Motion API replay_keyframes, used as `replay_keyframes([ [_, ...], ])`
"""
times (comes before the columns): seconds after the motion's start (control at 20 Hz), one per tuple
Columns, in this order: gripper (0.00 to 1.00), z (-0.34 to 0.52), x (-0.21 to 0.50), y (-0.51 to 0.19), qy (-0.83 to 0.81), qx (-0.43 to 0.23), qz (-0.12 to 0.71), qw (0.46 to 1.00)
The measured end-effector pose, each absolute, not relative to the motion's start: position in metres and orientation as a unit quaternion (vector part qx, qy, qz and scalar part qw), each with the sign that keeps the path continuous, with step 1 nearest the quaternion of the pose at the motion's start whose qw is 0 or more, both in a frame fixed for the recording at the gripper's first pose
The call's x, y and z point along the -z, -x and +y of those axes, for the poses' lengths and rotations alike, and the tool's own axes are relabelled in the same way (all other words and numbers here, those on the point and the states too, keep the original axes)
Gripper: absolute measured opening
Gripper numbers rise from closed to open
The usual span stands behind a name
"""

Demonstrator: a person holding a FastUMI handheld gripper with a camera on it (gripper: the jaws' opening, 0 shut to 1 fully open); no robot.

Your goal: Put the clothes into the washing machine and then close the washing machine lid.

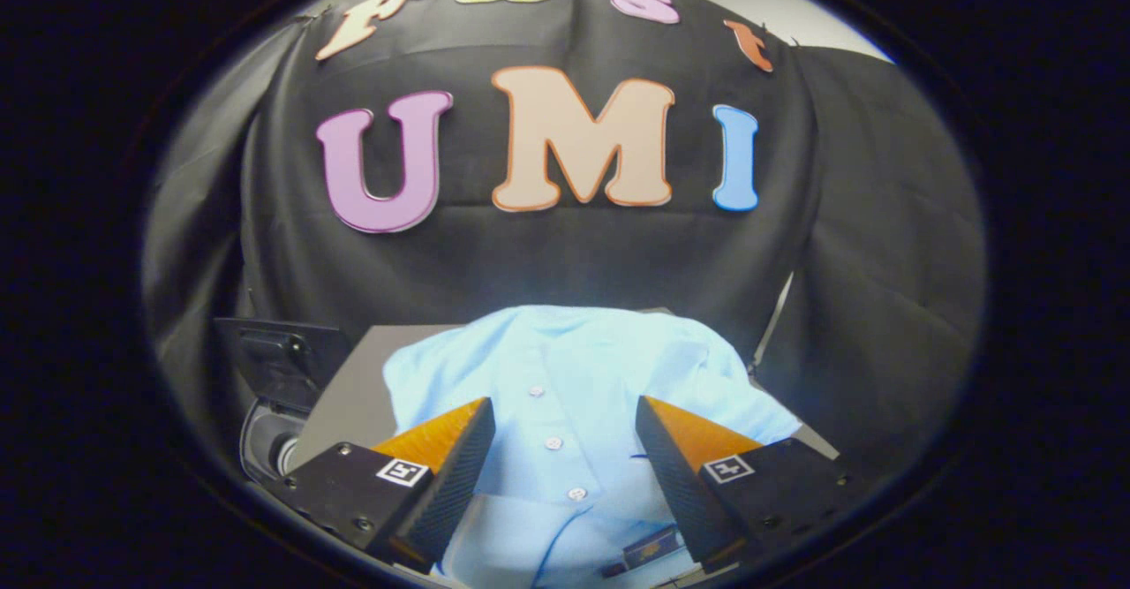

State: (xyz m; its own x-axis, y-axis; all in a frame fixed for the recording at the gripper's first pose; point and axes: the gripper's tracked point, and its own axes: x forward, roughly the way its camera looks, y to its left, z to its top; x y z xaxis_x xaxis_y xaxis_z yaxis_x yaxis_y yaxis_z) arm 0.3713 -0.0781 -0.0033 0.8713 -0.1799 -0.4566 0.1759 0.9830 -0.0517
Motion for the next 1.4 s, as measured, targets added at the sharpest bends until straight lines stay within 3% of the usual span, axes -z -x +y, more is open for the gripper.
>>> replay_keyframes([
  [0.25,0.96,-0.078,0.021,-0.379,-0.005,0.082,0.269,0.960],
  [0.4,0.89,-0.077,0.019,-0.381,0.002,0.077,0.259,0.963],
  [0.55,0.69,-0.070,0.018,-0.380,0.006,0.066,0.249,0.966],
  [0.8,0.28,-0.072,0.020,-0.372,0.018,0.077,0.236,0.969],
  [1.1,0.12,-0.076,0.013,-0.354,-0.013,0.101,0.228,0.968],
  [1.4,0.08,-0.059,0.002,-0.342,-0.051,0.075,0.194,0.977],
])
